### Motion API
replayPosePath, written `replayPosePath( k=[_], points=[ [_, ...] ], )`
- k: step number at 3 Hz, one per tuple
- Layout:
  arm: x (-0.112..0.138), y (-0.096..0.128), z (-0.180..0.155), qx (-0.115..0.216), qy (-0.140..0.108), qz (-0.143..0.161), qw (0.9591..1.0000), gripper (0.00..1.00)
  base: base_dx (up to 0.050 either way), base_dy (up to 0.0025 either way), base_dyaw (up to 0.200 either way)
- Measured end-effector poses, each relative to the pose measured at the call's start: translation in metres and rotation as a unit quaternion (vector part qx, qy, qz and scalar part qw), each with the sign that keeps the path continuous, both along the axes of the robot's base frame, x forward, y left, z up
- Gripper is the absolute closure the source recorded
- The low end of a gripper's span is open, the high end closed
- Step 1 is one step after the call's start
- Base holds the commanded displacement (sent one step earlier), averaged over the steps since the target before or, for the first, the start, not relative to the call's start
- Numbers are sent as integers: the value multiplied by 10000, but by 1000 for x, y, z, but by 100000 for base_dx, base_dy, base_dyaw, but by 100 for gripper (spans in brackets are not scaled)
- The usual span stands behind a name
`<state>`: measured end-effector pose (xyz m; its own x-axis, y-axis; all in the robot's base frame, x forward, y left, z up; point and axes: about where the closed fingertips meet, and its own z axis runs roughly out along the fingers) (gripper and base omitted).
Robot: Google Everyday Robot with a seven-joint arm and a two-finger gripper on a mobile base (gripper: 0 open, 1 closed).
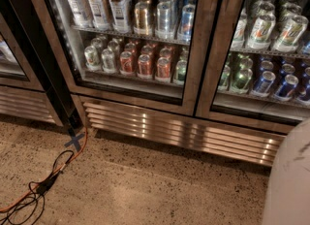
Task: Close left fridge door
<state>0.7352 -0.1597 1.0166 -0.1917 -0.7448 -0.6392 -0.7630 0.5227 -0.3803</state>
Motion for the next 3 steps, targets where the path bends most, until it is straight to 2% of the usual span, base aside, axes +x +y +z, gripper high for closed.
replayPosePath(
  k=[3],
  points=[
    [-1,-3,6,103,-7,-2,9999,100,0,0,0]
  ],
)
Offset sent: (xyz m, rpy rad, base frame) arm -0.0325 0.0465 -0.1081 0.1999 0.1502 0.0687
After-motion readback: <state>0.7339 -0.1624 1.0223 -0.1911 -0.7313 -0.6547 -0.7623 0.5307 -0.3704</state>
